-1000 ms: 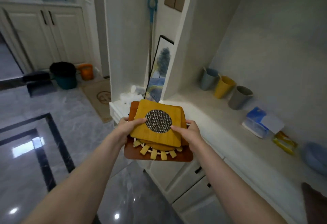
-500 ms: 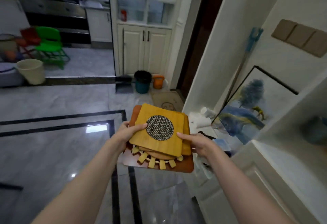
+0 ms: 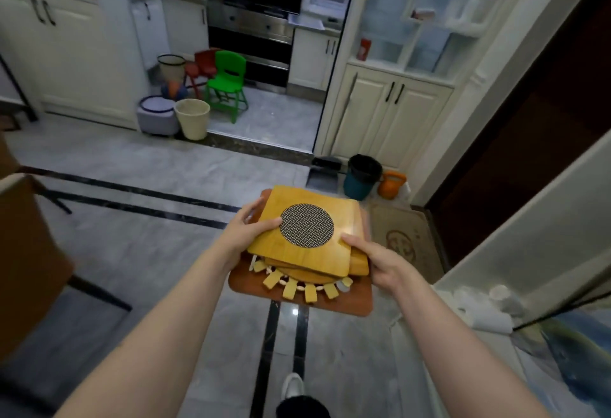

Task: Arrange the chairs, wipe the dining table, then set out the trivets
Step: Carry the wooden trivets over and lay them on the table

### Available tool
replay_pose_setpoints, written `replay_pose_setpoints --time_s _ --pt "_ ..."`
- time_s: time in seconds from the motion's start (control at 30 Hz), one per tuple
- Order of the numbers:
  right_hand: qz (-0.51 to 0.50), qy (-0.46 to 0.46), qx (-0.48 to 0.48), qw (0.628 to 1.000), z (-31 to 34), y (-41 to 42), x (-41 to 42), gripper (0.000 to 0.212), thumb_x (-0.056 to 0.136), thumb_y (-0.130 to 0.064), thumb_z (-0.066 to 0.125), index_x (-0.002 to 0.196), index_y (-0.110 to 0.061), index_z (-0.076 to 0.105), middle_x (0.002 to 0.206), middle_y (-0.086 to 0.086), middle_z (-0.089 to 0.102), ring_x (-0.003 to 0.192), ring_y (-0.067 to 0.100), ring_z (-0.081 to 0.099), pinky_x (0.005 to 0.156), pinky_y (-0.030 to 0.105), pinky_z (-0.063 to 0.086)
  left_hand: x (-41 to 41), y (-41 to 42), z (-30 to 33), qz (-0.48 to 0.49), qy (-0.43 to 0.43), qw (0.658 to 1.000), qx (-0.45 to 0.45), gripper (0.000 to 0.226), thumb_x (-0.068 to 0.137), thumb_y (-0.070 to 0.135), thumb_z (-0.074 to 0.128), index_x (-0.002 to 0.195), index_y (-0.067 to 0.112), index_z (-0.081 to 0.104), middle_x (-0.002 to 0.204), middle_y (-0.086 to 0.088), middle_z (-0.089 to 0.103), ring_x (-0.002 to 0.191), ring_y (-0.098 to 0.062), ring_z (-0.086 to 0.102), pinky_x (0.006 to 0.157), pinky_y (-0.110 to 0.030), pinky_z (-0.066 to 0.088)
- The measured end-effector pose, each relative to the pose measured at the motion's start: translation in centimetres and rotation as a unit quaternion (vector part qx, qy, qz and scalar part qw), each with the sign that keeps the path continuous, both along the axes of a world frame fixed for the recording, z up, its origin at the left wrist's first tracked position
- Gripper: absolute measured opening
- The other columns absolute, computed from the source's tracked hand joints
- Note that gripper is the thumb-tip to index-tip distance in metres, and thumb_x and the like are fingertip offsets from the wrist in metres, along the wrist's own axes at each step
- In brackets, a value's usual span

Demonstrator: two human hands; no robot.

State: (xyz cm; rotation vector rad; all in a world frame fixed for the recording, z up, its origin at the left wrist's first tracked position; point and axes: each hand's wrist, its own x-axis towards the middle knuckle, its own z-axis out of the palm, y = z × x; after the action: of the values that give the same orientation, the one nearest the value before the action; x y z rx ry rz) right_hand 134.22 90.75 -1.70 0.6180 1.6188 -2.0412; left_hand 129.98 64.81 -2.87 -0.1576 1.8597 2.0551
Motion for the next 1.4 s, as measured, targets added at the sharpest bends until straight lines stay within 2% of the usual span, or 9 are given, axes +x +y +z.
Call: replay_pose_setpoints --time_s 0.1,0.2,0.37,0.57,0.73,1.0,1.1,1.23,1.4 --pt "0.011 0.008 -0.005 1.000 -0.9 -1.1 -6.3 0.057 0.077 -0.022 0.071 0.130 -0.009 0.053 0.107 0.014 0.071 0.090 0.024 0.070 0.074 0.036 0.058 -5.1 -1.0 -0.7 0.035 -0.002 0.999 -0.017 0.082 0.067 0.034 0.083 0.138 0.029 0.044 0.135 -0.001 0.049 0.115 -0.022 0.054 0.097 -0.041 0.047" --pt "0.029 0.021 -0.002 0.999 -0.6 -1.9 -12.4 0.061 0.073 -0.022 0.073 0.129 -0.010 0.053 0.119 0.017 0.066 0.105 0.030 0.064 0.090 0.043 0.052 -9.7 -1.5 -0.3 0.069 0.003 0.996 -0.050 0.075 0.071 0.036 0.079 0.137 0.025 0.046 0.128 0.000 0.052 0.110 -0.020 0.055 0.085 -0.032 0.048" --pt "0.081 0.038 -0.020 0.996 0.7 -4.4 -22.7 0.020 0.086 -0.014 0.065 0.105 -0.017 0.060 0.116 0.017 0.065 0.105 0.031 0.062 0.087 0.042 0.051 -16.0 -3.5 1.3 0.136 0.025 0.985 -0.106 0.061 0.074 0.039 0.077 0.128 0.020 0.055 0.126 -0.001 0.058 0.108 -0.016 0.058 0.083 -0.027 0.048" --pt "0.133 0.045 -0.037 0.989 0.1 -11.5 -31.7 0.056 0.070 -0.018 0.075 0.123 -0.013 0.058 0.110 0.014 0.070 0.100 0.029 0.067 0.081 0.042 0.055 -21.6 -9.4 2.4 0.205 0.057 0.953 -0.216 0.073 0.068 0.059 0.073 0.126 0.016 0.060 0.124 -0.001 0.061 0.114 -0.017 0.057 0.098 -0.039 0.047" --pt "0.175 0.049 -0.050 0.982 -0.5 -18.5 -38.6 0.032 0.077 -0.014 0.072 0.108 -0.017 0.061 0.094 0.008 0.074 0.089 0.025 0.068 0.069 0.037 0.055 -27.1 -15.4 2.0 0.229 0.062 0.929 -0.283 0.038 0.086 0.040 0.065 0.114 0.014 0.062 0.100 0.004 0.061 0.090 -0.011 0.056 0.068 -0.021 0.043" --pt "0.224 0.054 -0.041 0.972 -0.4 -32.2 -50.5 0.067 0.063 -0.020 0.078 0.126 -0.010 0.057 0.102 0.012 0.073 0.091 0.027 0.070 0.068 0.037 0.059 -38.3 -27.2 2.8 0.254 -0.036 0.885 -0.389 0.040 0.090 0.044 0.057 0.064 0.021 0.037 0.068 0.004 0.043 0.072 -0.020 0.048 0.060 -0.032 0.036" --pt "0.235 0.051 -0.043 0.970 -0.5 -36.2 -54.0 0.073 0.061 -0.021 0.079 0.129 -0.009 0.055 0.106 0.013 0.072 0.098 0.030 0.068 0.076 0.040 0.057 -41.4 -30.8 2.9 0.245 -0.064 0.888 -0.384 0.039 0.089 0.051 0.056 0.078 0.013 0.052 0.087 -0.005 0.054 0.087 -0.024 0.051 0.074 -0.031 0.041" --pt "0.256 0.034 -0.049 0.965 -1.0 -42.1 -59.5 0.061 0.068 -0.018 0.076 0.126 -0.011 0.056 0.102 0.013 0.073 0.091 0.028 0.069 0.073 0.040 0.057 -46.0 -36.7 2.3 0.269 -0.090 0.888 -0.363 0.074 0.082 0.061 0.058 0.118 -0.003 0.057 0.119 -0.018 0.060 0.107 -0.033 0.057 0.088 -0.039 0.047" --pt "0.290 0.023 -0.054 0.955 -1.8 -49.4 -66.4 0.065 0.067 -0.020 0.078 0.127 -0.011 0.056 0.112 0.015 0.069 0.099 0.030 0.066 0.069 0.038 0.058 -51.3 -42.9 2.4 0.271 -0.167 0.798 -0.511 0.095 0.077 0.079 0.041 0.137 0.005 0.045 0.141 -0.021 0.037 0.131 -0.038 0.032 0.107 -0.043 0.028"
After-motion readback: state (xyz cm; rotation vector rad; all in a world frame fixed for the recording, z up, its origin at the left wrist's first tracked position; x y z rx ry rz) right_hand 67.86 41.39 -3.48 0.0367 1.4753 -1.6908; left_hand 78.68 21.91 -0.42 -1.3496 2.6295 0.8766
